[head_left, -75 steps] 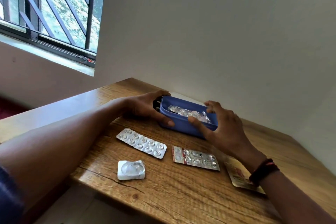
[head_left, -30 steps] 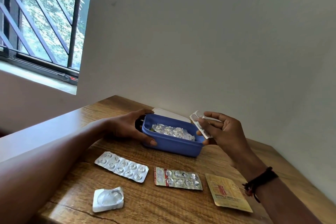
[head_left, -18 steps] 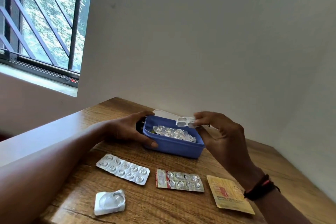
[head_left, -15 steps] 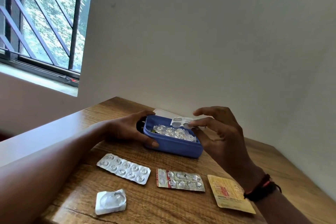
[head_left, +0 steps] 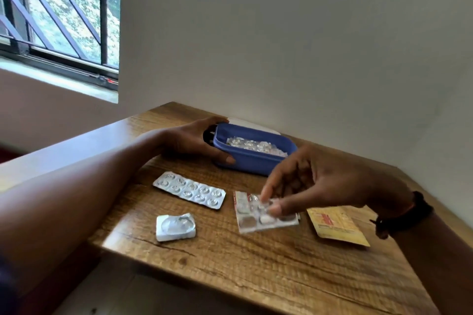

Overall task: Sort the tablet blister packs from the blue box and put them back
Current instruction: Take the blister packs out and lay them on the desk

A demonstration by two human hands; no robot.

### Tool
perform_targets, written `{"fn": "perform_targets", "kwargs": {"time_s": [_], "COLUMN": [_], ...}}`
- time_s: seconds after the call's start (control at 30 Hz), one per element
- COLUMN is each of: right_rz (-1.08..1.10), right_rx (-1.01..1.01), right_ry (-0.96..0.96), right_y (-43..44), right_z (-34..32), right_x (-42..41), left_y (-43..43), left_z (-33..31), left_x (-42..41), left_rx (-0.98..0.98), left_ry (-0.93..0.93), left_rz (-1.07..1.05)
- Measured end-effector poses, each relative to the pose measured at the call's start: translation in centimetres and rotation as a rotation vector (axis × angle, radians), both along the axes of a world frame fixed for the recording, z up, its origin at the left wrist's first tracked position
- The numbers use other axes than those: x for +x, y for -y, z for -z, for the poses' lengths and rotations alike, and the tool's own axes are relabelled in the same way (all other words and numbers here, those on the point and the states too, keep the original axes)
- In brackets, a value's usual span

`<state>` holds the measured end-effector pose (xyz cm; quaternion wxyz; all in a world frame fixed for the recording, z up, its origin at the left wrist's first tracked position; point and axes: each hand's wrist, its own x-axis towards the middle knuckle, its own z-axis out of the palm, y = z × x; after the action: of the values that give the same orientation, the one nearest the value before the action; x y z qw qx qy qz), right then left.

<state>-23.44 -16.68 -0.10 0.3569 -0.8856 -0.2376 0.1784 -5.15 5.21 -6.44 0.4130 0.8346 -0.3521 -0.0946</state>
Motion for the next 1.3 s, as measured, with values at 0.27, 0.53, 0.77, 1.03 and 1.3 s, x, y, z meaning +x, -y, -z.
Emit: {"fn": "perform_targets", "kwargs": {"time_s": [0.27,0.53,0.77,1.03,1.3], "right_rz": [-0.082,0.463,0.523,0.402,0.415], "right_rx": [-0.263,-0.057,-0.451,-0.54,-0.521], "right_ry": [-0.019,0.674,0.809,0.869,0.822], "right_y": [-1.2,1.0,2.4,1.8,1.7], "right_z": [0.4,2.4,5.1,5.5,5.1], "right_x": [-0.2,2.7,4.3,5.0,5.0], "left_y": [0.1,0.2,0.3,0.4,0.3], "left_z": [0.0,-0.2,-0.2,-0.2,-0.3], "left_x": [0.0,-0.1,0.0,-0.1,-0.4], "left_rx": [0.012,0.03,0.01,0.013,0.019], "left_ry": [0.001,-0.003,-0.004,-0.002,-0.006], "left_rz": [-0.006,-0.009,-0.009,-0.017,-0.017]}}
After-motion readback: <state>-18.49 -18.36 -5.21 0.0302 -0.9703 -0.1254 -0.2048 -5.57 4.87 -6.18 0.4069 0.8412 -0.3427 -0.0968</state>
